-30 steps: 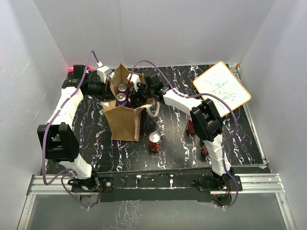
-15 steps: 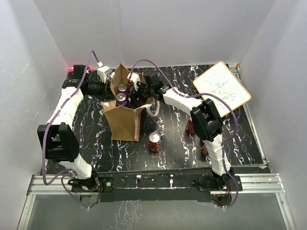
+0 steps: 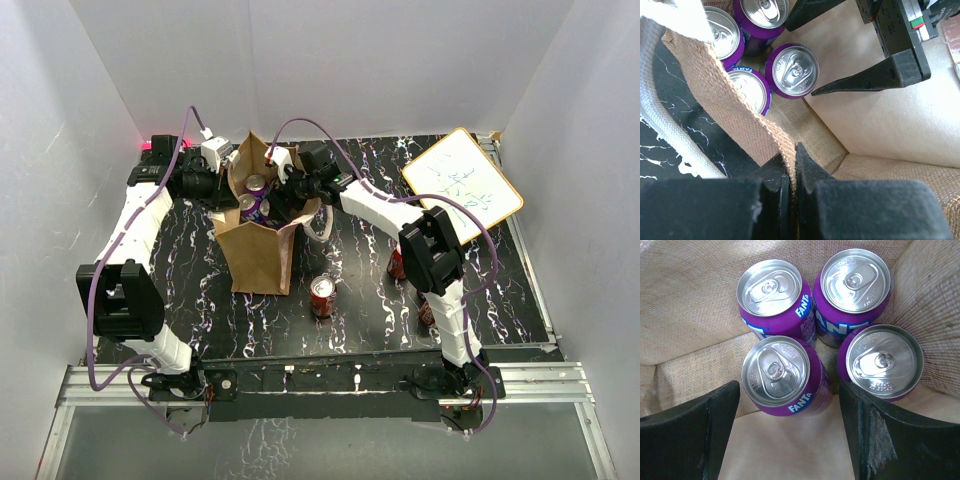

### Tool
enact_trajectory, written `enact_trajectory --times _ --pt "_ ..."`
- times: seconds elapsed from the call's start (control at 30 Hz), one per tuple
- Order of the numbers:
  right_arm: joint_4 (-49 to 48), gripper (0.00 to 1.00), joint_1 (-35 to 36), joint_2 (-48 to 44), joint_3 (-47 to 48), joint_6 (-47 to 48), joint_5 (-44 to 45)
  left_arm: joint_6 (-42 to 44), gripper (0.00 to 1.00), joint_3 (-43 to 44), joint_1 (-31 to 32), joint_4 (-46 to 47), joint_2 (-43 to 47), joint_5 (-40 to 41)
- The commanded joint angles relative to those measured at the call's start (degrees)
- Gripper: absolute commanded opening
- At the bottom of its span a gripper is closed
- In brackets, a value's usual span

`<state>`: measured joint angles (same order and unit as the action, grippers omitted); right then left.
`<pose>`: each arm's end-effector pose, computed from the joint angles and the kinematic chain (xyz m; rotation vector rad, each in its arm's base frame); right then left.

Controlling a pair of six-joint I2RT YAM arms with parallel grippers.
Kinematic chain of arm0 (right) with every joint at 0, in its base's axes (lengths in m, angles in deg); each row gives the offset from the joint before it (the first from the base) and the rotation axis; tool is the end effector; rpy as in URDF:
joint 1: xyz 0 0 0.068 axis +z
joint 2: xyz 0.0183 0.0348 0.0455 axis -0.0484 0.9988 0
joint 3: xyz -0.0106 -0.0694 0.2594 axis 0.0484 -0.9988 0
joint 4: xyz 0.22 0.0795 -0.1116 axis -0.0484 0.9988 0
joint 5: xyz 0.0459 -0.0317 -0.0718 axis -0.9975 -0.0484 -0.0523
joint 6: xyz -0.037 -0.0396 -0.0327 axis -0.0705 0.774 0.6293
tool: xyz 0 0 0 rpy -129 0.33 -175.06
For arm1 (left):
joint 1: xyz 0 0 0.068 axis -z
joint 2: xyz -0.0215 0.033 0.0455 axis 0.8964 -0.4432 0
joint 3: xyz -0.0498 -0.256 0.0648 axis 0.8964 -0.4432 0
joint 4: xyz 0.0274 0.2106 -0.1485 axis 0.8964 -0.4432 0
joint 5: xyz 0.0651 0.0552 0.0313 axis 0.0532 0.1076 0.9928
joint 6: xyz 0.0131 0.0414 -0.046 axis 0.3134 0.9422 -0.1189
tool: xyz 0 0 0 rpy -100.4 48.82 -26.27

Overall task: Place the beverage into the canvas bag
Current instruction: Place the drink in the canvas bag.

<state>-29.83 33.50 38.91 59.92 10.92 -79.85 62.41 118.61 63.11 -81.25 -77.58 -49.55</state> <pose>0.4012 0.3235 0.2313 -1.1991 1.8626 0.7679 0.3536 -0.0288 0.3122 0.7105 2.1117 -0.6645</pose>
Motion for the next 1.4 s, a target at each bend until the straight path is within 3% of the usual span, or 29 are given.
enact_trajectory --times 0.0,0.7,1.1,1.37 --pt "-0.7 0.84 -0.9 -2.7 4.3 -0.3 2.1 0.4 0.0 -0.2 0.1 0.1 4.1 -1.3" --pt "2.3 0.85 0.0 -5.0 19.8 -5.2 1.1 -5.9 0.0 2.1 0.2 3.6 4.9 0.5" --pt "3.3 0.83 -1.9 -22.9 5.0 -3.6 13.0 -11.3 0.32 2.0 0.2 6.5 6.6 1.4" --pt "7.4 0.83 -7.0 -24.5 0.1 -4.5 12.7 -11.5 0.49 1.2 0.2 6.2 9.0 2.7"
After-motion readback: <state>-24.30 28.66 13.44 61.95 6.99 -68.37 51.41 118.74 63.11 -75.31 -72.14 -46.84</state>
